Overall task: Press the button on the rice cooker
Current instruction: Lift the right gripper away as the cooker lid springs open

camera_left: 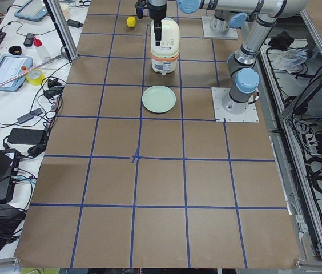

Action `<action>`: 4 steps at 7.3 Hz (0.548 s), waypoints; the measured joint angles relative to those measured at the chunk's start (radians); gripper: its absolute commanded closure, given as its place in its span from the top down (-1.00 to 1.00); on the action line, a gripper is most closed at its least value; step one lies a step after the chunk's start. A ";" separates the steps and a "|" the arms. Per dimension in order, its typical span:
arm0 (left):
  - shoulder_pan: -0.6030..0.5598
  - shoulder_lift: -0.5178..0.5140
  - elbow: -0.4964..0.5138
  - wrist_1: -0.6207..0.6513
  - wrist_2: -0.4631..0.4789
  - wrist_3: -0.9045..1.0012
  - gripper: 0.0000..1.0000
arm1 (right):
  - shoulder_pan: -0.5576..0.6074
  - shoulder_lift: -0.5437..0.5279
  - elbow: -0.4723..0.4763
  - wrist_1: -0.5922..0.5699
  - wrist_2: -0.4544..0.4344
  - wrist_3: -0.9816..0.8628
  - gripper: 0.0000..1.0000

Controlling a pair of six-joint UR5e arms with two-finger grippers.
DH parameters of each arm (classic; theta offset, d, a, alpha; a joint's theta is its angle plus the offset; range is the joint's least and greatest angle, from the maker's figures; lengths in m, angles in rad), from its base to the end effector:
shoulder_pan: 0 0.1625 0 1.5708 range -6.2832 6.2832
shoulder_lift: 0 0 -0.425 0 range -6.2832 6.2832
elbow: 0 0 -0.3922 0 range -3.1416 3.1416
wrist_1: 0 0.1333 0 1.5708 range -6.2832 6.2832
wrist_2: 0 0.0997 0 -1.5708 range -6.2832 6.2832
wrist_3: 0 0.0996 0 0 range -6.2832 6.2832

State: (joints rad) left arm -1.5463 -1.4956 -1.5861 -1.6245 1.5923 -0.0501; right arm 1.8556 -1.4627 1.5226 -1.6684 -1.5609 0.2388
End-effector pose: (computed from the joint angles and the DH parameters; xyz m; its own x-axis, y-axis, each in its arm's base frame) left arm -0.1199 -0.4630 0.5108 -0.9970 -0.0747 -0.0212 -0.0745 0.9972 -0.0073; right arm 0.2808 -0.4812 0.4658 -0.9987 -0.0465 -0.0185 -0.0458 0.9984 -0.0343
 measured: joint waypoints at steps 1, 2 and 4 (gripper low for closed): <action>0.000 0.000 0.000 0.000 0.000 0.000 1.00 | -0.059 -0.023 -0.011 0.003 0.002 -0.071 1.00; 0.000 0.000 0.000 0.000 0.000 0.000 1.00 | -0.106 -0.042 -0.021 0.004 0.001 -0.105 1.00; 0.000 0.000 0.000 0.000 0.000 0.001 1.00 | -0.167 -0.057 -0.040 -0.003 -0.002 -0.134 1.00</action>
State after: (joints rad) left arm -1.5463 -1.4956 -1.5861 -1.6245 1.5922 -0.0496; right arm 1.6888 -1.5198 1.4821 -1.6710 -1.5627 0.1049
